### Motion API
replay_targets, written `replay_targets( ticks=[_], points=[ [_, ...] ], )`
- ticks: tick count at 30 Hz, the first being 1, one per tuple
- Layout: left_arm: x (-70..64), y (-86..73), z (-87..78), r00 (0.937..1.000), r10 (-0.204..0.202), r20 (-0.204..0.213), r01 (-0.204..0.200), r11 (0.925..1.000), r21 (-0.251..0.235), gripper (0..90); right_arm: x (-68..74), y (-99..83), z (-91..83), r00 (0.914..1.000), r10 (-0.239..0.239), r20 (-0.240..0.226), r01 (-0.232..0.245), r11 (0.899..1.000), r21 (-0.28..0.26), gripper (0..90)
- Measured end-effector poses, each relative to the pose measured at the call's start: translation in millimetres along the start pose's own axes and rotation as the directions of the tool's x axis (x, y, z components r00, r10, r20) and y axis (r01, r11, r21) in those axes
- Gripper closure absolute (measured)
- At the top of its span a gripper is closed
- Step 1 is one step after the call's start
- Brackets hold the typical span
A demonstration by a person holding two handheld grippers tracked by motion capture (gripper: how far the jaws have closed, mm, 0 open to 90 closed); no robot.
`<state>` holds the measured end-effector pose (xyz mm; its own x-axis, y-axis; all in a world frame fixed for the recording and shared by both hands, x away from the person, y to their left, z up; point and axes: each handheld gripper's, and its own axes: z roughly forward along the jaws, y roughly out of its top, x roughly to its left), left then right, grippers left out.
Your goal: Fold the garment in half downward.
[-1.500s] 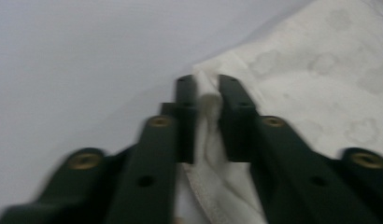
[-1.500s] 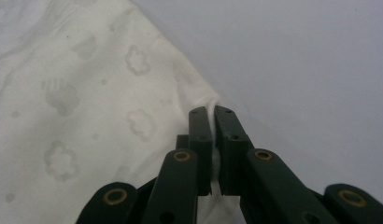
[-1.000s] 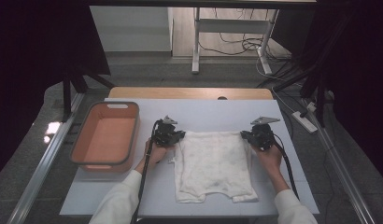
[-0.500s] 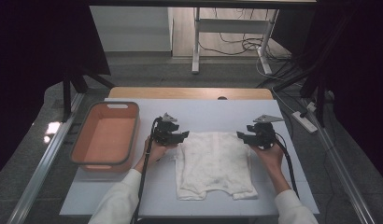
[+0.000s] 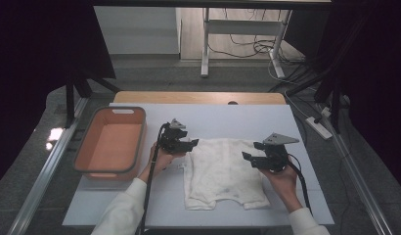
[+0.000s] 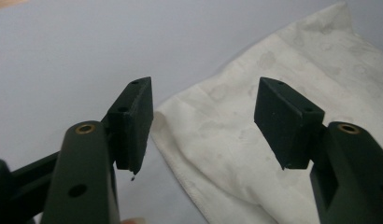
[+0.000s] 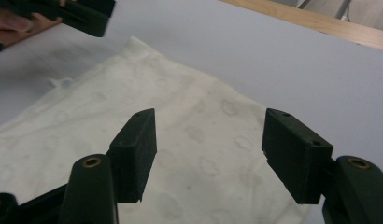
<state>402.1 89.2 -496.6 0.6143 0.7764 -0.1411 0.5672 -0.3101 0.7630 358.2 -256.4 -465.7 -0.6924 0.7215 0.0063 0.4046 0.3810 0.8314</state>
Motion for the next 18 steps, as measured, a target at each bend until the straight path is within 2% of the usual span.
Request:
replay_targets(
  ticks=[2, 5, 10, 14, 18],
  points=[
    [0.8, 0.4, -1.4, 1.0000, -0.005, -0.001, 0.005, 1.0000, -0.004, 37.5, 8.0, -2.2, -2.3, 0.9999, -0.001, -0.011, 0.001, 1.000, -0.007, 35.6],
    [0.9, 0.8, -2.6, 1.0000, -0.001, 0.005, 0.001, 1.0000, -0.001, 37.1, 21.7, -6.4, -4.2, 0.9994, -0.029, -0.021, 0.029, 1.000, 0.002, 35.3],
    [0.0, 1.3, -1.9, 1.0000, -0.004, -0.002, 0.004, 1.0000, 0.007, 35.6, 43.5, -12.5, -6.8, 0.9964, -0.052, -0.066, 0.053, 0.999, 0.009, 35.2],
    [0.2, 1.5, -1.6, 1.0000, -0.006, -0.005, 0.006, 0.9999, 0.009, 35.2, 62.4, -10.8, -2.0, 0.9894, -0.098, -0.106, 0.101, 0.995, 0.017, 35.0],
    [1.5, 1.8, -2.7, 0.9999, -0.013, -0.010, 0.013, 0.9999, 0.004, 35.2, 80.6, -9.0, 3.8, 0.9793, -0.125, -0.159, 0.130, 0.991, 0.018, 35.0]
  ],
)
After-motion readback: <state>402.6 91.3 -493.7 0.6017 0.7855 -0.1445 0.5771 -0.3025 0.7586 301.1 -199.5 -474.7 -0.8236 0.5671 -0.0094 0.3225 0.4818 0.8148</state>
